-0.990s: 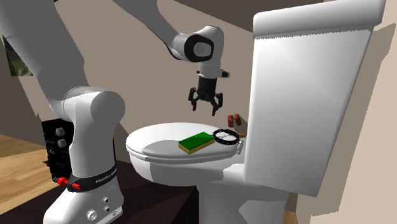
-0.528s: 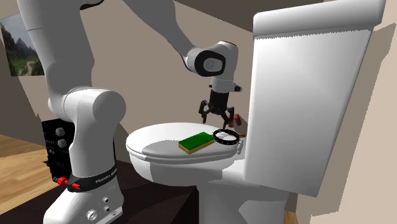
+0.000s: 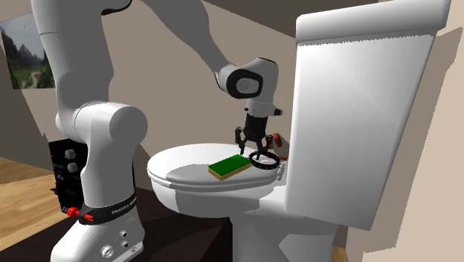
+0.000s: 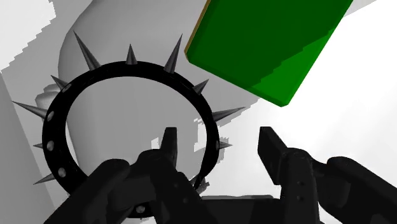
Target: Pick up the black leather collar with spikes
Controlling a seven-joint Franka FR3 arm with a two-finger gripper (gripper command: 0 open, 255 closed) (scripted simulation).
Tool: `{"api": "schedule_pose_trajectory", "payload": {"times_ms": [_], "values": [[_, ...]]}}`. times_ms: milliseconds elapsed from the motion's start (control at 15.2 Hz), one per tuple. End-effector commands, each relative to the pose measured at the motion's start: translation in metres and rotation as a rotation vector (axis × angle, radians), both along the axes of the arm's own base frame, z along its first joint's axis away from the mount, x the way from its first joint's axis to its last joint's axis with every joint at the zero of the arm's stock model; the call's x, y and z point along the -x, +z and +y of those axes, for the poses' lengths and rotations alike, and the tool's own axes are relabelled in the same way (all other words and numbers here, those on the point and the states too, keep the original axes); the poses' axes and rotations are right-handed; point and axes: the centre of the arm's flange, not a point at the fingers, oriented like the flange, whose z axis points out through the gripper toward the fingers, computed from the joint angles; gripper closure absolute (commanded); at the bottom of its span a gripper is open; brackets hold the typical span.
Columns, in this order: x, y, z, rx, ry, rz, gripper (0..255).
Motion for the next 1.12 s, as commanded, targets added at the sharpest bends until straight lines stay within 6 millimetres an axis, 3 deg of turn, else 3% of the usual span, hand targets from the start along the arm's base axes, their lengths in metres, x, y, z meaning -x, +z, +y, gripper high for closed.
{"api": "schedule_pose_trajectory", "payload": {"times_ms": [0, 528, 1056], "values": [[0.0, -0.001, 0.0, 0.0, 0.0, 0.0, 255], [0.0, 0.0, 0.0, 0.0, 0.0, 0.0, 255], [0.0, 0.042, 0.0, 0.0, 0.0, 0.0, 255]]}}
